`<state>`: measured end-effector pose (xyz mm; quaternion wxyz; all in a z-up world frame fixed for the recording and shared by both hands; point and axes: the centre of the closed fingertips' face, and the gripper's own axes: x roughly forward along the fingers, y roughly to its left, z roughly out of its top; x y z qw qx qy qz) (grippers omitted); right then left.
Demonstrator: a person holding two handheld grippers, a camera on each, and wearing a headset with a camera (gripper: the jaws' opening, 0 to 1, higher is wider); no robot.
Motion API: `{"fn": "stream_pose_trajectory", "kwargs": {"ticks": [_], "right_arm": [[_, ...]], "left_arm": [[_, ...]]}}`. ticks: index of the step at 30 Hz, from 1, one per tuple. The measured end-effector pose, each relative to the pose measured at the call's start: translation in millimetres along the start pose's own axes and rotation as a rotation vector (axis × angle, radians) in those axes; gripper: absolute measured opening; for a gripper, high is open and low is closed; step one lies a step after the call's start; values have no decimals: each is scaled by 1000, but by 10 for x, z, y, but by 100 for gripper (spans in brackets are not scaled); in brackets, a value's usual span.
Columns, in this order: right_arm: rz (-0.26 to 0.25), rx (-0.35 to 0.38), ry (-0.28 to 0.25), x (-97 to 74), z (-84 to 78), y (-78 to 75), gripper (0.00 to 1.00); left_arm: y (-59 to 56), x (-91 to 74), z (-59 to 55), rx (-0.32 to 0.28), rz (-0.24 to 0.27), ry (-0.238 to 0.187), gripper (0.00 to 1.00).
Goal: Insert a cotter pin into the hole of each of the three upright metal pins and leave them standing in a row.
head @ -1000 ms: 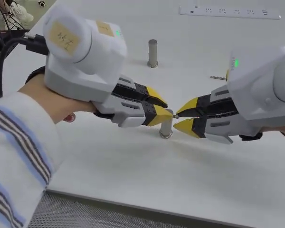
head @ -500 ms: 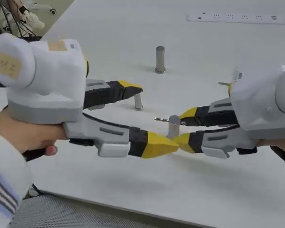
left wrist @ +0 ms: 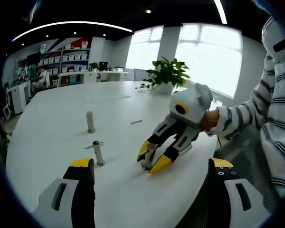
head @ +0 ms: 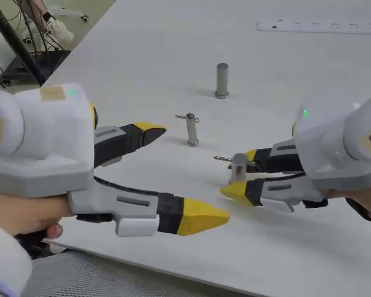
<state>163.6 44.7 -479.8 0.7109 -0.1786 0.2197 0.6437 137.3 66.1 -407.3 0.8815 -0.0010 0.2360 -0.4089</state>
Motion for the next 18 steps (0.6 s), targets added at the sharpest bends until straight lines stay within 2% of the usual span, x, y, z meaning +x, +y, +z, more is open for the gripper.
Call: {"fn": "stream_pose_trajectory", "kwargs": {"ticks": [8,11,15,18], "right_arm": [[-17,-1,-1,10,-13,-62,10],[-9,-23,-8,6,-7,-47,9],[-10,-18,-14,2,-14,-61,9],[-12,-48,-7,1,-3,-38,9]], "left_arm": [[-33,-57,-68,-10,27,20,99],[-33,-71,-84,-17,34,23,99],[-27,-86,-102,-22,41,27,99],[-19,-92,-119,-22,48,33,99]]}}
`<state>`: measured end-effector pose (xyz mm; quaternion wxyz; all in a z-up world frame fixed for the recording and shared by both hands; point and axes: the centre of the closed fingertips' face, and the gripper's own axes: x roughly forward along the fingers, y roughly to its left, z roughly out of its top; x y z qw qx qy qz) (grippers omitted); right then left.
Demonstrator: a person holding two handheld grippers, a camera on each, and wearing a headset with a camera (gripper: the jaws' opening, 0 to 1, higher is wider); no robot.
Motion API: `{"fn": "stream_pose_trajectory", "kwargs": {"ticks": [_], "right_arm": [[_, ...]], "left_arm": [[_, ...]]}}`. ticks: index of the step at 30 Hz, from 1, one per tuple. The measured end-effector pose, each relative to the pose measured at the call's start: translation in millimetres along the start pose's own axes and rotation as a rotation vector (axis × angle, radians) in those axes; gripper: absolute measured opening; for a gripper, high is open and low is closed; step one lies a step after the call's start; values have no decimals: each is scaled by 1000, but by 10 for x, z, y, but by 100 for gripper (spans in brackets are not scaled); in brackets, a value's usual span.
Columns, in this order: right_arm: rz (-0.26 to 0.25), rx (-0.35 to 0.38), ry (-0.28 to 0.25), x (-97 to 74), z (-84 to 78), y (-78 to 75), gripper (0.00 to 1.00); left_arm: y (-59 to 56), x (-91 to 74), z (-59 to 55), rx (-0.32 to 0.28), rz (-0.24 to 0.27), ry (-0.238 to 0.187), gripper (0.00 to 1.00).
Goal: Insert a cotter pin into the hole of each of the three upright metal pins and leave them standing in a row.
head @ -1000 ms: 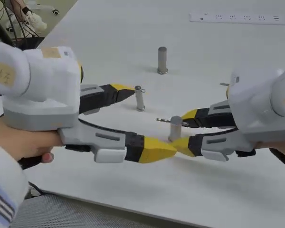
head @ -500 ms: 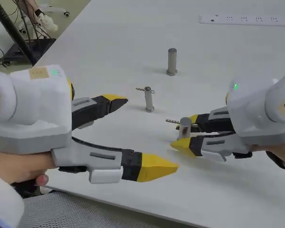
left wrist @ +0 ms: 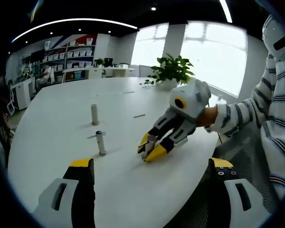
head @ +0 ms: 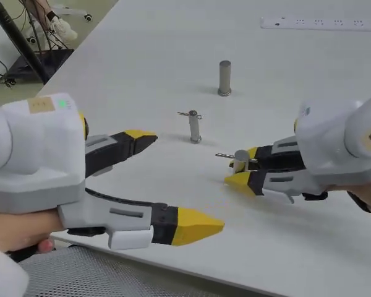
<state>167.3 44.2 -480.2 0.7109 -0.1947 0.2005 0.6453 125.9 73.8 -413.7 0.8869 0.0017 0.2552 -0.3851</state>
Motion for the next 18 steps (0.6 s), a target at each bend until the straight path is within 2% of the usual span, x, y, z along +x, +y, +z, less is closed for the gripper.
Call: {"fn": "stream_pose_trajectory", "kwargs": {"ticks": [4,7,11,18], "right_arm": [[3,-8,-43,-58,109,-37,8],[-17,-12,-52,-129,174,-181,8],[-43,-26,-23,-176,77,-462,8],[-43,-20,-8,-239,-18,-623,8]], "left_arm": [[-4,-10,-3,-4,3,-1,99],[-9,-19,-13,-5,4,1,99],[-11,-32,-18,-6,8,5,99],[-9,-54,-35,-12,10,16,96]]}}
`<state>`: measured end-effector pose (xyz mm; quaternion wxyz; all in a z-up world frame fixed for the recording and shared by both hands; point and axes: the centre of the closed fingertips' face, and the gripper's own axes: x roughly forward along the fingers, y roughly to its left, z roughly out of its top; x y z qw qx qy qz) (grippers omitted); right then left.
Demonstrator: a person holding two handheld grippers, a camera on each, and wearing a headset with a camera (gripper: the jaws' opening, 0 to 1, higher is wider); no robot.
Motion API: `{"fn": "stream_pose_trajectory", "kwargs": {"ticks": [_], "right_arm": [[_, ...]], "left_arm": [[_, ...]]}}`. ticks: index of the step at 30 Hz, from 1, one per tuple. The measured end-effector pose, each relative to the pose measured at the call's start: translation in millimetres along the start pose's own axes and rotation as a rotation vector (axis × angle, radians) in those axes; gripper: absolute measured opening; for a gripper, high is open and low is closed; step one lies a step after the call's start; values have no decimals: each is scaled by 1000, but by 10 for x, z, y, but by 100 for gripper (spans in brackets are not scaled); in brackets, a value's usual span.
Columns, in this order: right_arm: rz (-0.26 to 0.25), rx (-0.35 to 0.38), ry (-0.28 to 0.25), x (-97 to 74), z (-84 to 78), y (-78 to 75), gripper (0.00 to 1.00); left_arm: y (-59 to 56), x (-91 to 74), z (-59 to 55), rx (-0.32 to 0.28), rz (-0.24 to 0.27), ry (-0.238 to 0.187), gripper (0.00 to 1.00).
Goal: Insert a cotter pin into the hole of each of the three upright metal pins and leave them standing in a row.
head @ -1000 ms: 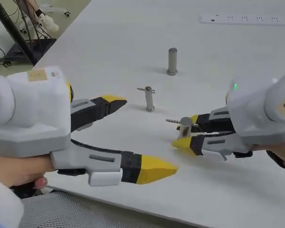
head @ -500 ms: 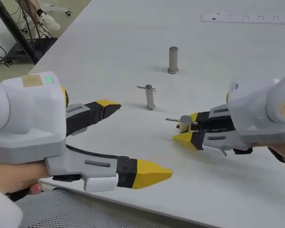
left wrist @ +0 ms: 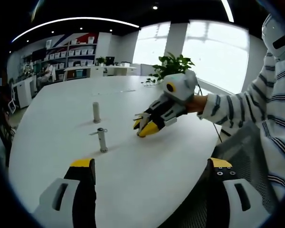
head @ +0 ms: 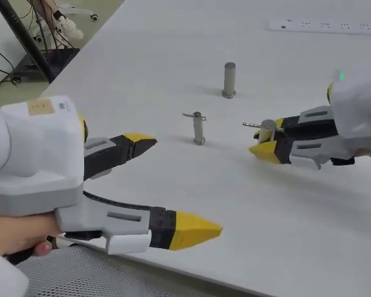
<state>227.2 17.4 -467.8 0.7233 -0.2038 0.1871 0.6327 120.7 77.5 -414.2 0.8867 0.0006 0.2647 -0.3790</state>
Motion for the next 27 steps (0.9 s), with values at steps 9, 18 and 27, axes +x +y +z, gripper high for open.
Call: {"fn": "stream_pose_trajectory", "kwargs": {"ticks": [9,18,27], "right_arm": [[6,5,16,-11,-96,-80,9],[4,22,5,-11,-133,-83,9],[12,29,-12,-20,-145,-72,9]], "left_arm": [[1,-8,-25,-15,-1,10,96],[17,-12,-25,-15,4,18,96],[19,-22,-27,-21,7,21,95]]}}
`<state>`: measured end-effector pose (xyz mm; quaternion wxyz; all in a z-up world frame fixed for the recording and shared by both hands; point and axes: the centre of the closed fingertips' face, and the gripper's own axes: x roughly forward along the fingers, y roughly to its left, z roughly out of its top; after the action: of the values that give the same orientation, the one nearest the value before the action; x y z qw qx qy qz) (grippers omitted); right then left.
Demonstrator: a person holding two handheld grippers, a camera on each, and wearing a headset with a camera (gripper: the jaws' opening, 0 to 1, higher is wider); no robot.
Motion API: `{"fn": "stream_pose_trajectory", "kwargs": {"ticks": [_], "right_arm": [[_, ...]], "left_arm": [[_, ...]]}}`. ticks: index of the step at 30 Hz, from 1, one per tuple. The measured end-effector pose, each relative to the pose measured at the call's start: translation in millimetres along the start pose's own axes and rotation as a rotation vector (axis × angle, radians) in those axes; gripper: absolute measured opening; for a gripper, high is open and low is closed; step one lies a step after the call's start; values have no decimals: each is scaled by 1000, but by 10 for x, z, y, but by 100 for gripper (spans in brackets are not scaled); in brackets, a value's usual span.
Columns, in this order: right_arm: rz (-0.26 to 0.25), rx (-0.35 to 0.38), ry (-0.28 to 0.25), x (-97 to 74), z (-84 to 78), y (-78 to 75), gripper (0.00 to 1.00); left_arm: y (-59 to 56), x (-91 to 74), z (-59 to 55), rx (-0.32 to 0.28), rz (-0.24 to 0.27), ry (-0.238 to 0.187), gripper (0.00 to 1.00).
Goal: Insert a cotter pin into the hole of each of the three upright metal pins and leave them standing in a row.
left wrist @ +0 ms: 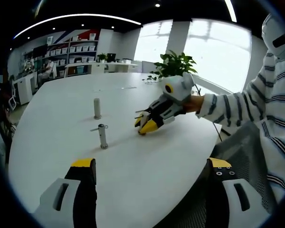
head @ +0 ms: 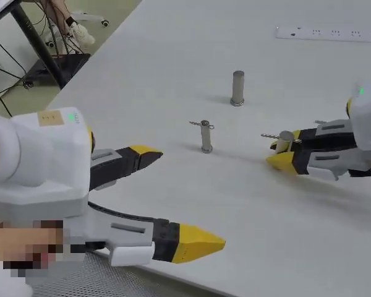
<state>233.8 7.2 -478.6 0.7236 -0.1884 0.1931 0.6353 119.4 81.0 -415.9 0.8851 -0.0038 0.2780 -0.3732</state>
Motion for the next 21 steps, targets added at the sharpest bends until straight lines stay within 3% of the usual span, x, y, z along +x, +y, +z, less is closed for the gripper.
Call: {"fn": "stream_pose_trajectory", "kwargs": {"ticks": [7,17,21], "right_arm": [[5,0,-4,10,30,21,10],[-26,0,-4,-78,198,54,29],[-51,3,-33,-175,313,60,36]], "left_arm": [[7,-19,1,-2,6,-2,95],[47,-84,45,-5,30,-18,95],[71,-96,92,-7,39,-32,95]]}}
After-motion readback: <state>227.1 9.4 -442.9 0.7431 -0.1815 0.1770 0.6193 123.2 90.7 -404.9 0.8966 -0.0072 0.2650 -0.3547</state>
